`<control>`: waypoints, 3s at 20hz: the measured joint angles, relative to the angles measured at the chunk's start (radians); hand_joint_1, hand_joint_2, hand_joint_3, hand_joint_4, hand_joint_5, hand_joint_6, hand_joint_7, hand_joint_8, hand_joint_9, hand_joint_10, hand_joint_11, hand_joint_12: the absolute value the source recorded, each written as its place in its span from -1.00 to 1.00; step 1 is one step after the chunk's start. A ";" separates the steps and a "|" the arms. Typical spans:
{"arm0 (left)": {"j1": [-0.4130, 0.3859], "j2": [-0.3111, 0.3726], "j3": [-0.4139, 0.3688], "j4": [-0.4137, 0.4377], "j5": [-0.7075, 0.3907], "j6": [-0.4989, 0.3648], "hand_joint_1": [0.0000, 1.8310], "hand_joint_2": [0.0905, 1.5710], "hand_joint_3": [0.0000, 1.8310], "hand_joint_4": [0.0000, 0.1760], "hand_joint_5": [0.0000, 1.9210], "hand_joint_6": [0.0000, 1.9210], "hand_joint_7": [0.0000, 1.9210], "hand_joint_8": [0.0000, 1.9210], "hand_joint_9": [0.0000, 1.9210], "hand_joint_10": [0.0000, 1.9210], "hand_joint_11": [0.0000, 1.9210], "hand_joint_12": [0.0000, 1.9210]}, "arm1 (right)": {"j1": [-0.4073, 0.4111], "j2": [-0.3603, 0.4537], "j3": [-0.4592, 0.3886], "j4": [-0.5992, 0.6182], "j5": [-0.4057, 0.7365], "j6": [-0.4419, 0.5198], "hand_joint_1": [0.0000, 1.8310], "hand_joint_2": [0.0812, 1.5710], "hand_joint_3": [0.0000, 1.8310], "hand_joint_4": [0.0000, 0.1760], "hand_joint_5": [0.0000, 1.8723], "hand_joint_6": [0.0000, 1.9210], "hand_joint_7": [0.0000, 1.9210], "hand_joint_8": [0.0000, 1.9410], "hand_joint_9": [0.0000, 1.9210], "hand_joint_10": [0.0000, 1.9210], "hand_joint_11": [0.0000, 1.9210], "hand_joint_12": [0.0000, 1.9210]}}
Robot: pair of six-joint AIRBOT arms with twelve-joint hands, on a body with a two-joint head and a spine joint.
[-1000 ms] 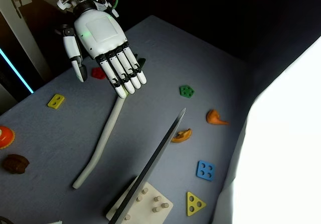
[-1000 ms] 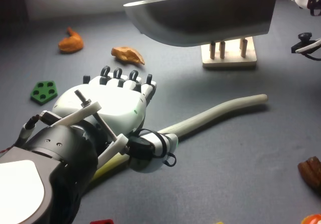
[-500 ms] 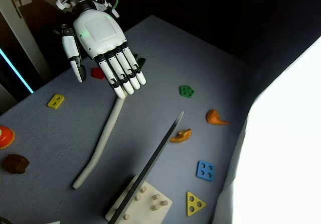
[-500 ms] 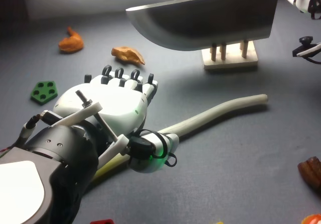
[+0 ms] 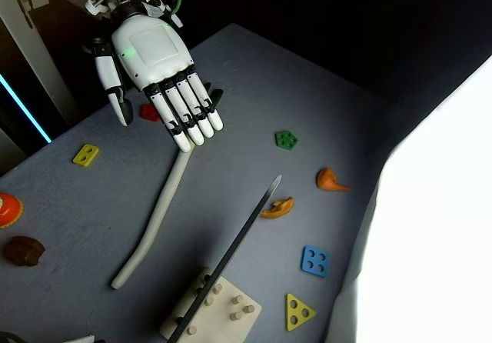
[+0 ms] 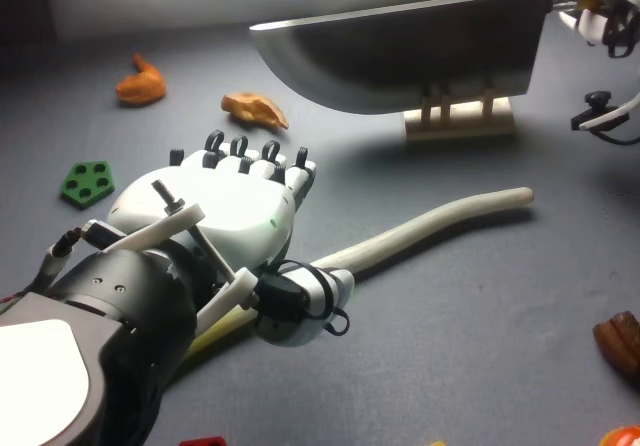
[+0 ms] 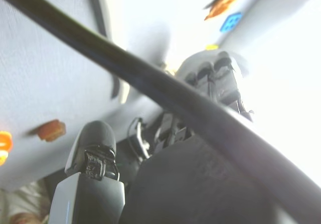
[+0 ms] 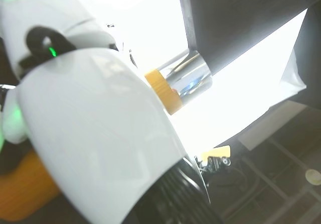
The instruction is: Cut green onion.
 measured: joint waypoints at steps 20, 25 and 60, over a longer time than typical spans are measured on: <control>0.000 0.000 0.000 -0.002 0.001 0.000 -0.84 0.68 -1.00 -1.00 -0.97 -0.99 -0.97 -0.99 -1.00 -1.00 -1.00 -1.00 | -0.022 -0.047 0.071 -0.012 0.029 0.040 0.64 0.58 -1.00 1.00 0.31 1.00 0.58 1.00 0.64 1.00 0.68 1.00; 0.000 0.000 0.000 -0.001 0.001 0.000 -0.86 0.69 -1.00 -1.00 -0.98 -1.00 -0.99 -1.00 -1.00 -1.00 -1.00 -1.00 | -0.025 -0.043 0.071 -0.020 0.031 0.033 0.15 0.74 -1.00 -1.00 -0.29 0.63 0.15 1.00 0.22 1.00 0.28 1.00; 0.014 0.000 0.000 0.017 0.001 0.000 -0.87 0.69 -1.00 -1.00 -0.96 -0.99 -0.97 -1.00 -1.00 -1.00 -1.00 -1.00 | -0.006 0.190 -0.150 -0.314 -0.089 0.154 0.03 -0.05 -1.00 -0.16 -1.00 -1.00 -1.00 -1.00 -1.00 -1.00 -1.00 -1.00</control>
